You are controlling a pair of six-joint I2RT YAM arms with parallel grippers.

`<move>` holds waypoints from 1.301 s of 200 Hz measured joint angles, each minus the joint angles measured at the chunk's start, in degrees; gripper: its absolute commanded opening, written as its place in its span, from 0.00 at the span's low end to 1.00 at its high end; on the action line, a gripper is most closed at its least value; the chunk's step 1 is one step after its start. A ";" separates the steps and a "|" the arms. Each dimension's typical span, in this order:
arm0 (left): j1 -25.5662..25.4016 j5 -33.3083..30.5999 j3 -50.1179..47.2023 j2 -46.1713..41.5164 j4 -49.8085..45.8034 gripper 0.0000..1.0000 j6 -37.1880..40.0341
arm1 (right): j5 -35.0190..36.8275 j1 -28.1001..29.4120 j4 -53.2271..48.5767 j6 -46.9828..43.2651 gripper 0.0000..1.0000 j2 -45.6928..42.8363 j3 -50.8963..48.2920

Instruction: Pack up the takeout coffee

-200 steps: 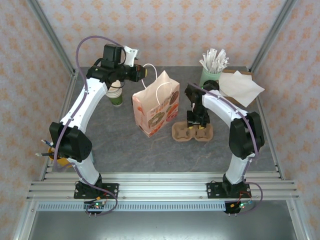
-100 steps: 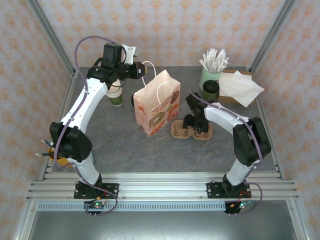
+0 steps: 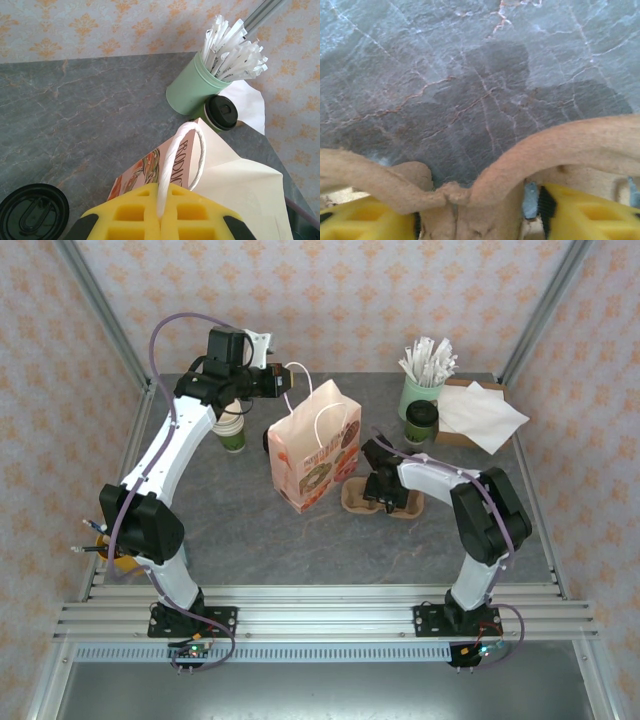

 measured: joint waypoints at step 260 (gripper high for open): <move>-0.52 17.92 7.17 5.42 -5.09 0.00 0.50 | -47.82 -10.19 -16.81 -13.81 0.02 20.28 85.24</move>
